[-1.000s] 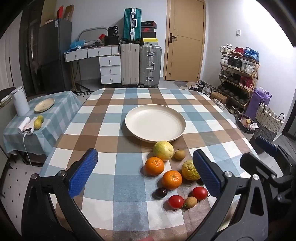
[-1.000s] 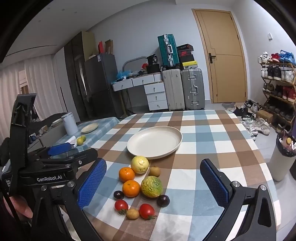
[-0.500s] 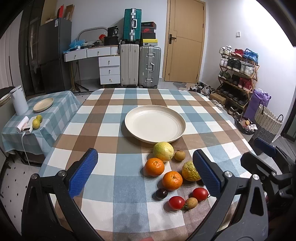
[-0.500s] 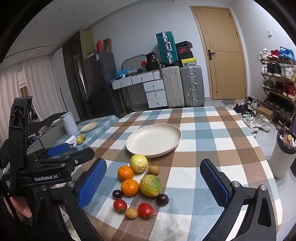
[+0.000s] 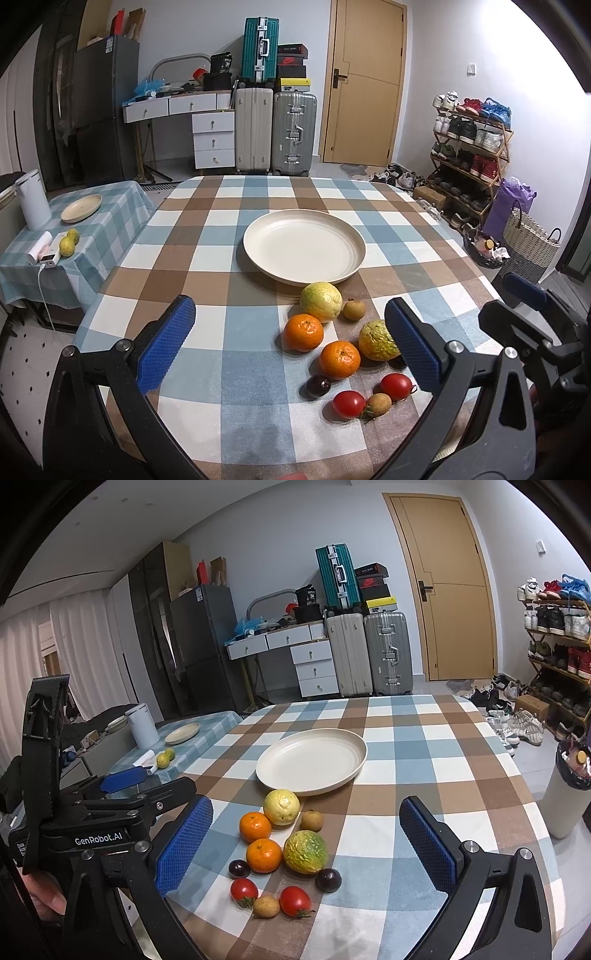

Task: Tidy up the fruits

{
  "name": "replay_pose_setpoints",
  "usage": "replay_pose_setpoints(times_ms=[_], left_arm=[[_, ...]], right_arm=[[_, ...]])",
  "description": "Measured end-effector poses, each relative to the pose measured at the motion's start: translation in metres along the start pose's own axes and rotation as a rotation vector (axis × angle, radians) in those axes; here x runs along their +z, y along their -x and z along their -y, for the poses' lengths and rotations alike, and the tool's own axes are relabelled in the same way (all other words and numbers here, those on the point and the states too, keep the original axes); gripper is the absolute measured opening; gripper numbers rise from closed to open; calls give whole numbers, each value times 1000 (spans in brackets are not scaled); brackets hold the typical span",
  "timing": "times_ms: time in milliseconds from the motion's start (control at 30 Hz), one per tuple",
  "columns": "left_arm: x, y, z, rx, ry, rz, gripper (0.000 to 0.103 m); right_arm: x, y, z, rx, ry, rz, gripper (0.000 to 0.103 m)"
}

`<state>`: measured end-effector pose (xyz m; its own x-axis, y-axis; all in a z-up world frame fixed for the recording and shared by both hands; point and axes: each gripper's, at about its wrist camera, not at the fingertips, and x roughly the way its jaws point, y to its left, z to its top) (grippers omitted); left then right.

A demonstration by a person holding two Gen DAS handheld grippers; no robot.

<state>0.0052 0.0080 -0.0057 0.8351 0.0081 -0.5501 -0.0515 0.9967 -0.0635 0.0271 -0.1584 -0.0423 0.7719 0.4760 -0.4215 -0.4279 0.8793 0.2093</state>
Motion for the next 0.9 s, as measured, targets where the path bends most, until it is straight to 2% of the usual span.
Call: replay_pose_setpoints(times_ms=[233,900], left_arm=[[-2,0,5,3,-7,5,102],[-13,-3,4,-14,-4,-4,102]], right_arm=[[0,-1,3,10,-27,-8,103],[-3,1,-1,38,-4,4,103]])
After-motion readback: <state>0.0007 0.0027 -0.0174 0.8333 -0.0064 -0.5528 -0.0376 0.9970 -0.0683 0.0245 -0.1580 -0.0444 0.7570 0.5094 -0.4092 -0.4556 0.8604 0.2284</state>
